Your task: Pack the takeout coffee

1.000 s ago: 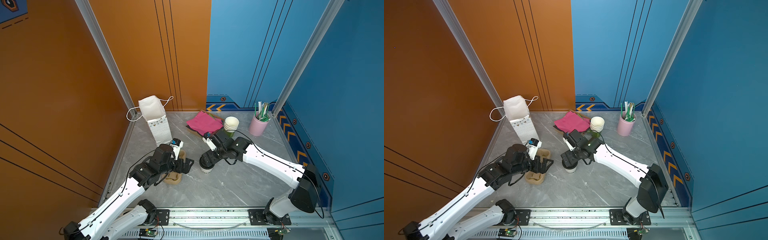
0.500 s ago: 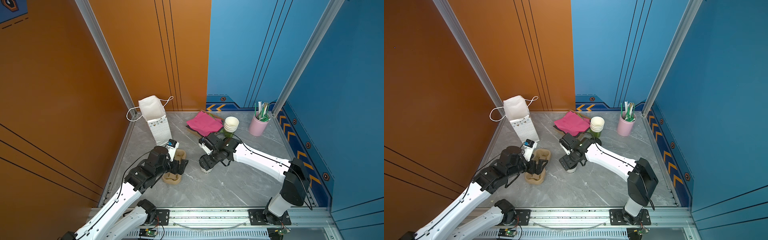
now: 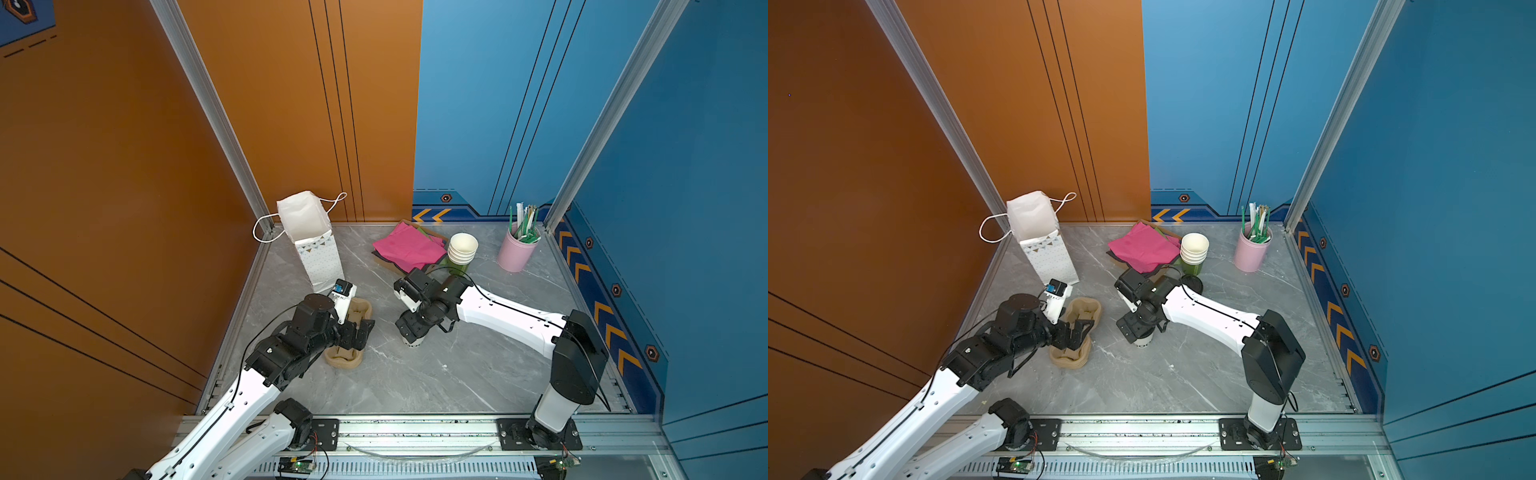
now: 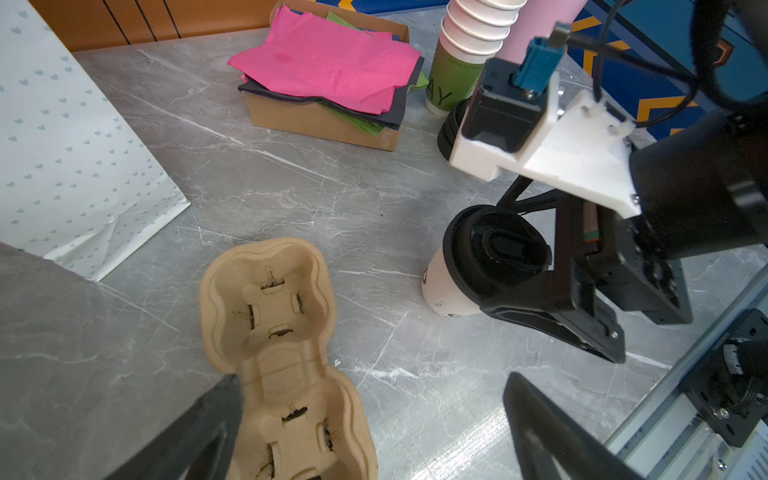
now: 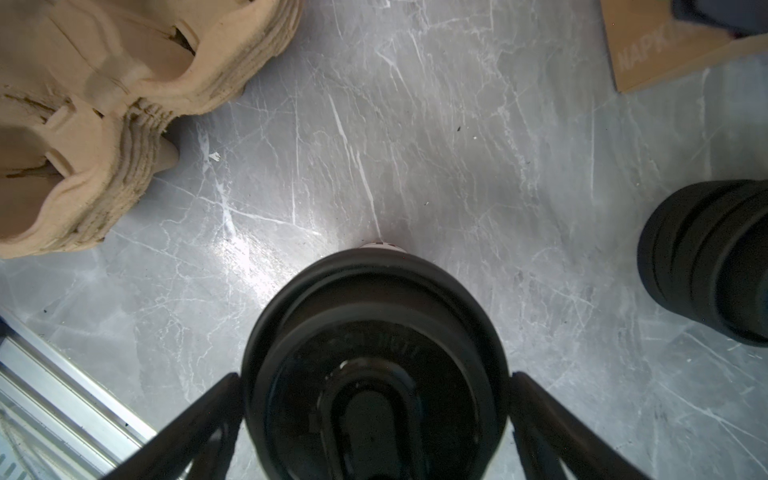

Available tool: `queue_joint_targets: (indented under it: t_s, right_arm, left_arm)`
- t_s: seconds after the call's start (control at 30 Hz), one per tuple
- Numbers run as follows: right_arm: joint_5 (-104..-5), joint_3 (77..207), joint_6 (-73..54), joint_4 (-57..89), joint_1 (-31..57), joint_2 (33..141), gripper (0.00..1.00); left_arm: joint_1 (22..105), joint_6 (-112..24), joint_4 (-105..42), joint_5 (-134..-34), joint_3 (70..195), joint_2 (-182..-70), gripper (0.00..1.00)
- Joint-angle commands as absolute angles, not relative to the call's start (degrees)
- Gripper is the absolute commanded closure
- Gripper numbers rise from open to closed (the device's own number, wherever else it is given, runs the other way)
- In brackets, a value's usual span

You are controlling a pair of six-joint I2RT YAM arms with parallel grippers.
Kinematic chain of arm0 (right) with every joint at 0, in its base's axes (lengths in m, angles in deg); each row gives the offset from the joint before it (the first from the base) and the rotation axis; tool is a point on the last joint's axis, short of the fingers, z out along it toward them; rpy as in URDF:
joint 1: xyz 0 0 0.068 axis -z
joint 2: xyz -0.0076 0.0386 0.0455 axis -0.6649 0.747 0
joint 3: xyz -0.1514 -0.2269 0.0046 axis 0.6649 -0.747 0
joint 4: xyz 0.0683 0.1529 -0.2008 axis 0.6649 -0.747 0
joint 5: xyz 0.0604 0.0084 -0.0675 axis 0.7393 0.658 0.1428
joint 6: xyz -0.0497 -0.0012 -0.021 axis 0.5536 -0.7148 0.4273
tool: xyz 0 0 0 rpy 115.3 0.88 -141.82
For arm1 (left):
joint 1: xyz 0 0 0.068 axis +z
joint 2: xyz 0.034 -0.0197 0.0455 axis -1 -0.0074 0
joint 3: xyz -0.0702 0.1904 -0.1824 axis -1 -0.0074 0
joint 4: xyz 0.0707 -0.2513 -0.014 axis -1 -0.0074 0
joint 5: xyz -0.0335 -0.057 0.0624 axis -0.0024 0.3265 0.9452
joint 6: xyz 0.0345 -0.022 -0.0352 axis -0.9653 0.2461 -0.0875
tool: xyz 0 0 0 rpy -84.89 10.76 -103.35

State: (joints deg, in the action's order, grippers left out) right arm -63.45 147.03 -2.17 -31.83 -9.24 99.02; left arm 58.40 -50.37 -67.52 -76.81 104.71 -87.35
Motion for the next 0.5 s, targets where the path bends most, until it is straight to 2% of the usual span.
queue_joint_targets:
  t_s: [0.0,0.17,0.47]
  right_arm:
    - [-64.6,149.0,-1.6,-33.5,-9.5,100.3,0.00]
    - [-64.5,149.3,-1.8,-33.5,-9.5,101.9,0.01]
    - [-64.1,149.1,-1.8,-33.5,-9.6,103.2,0.15]
  left_arm:
    - [58.7,-51.3,-68.0,-75.6,103.9,-87.3,0.02]
    - [58.7,-51.4,-68.0,-75.3,104.0,-87.4,0.02]
    - [58.7,-51.4,-68.0,-75.2,103.8,-87.4,0.02]
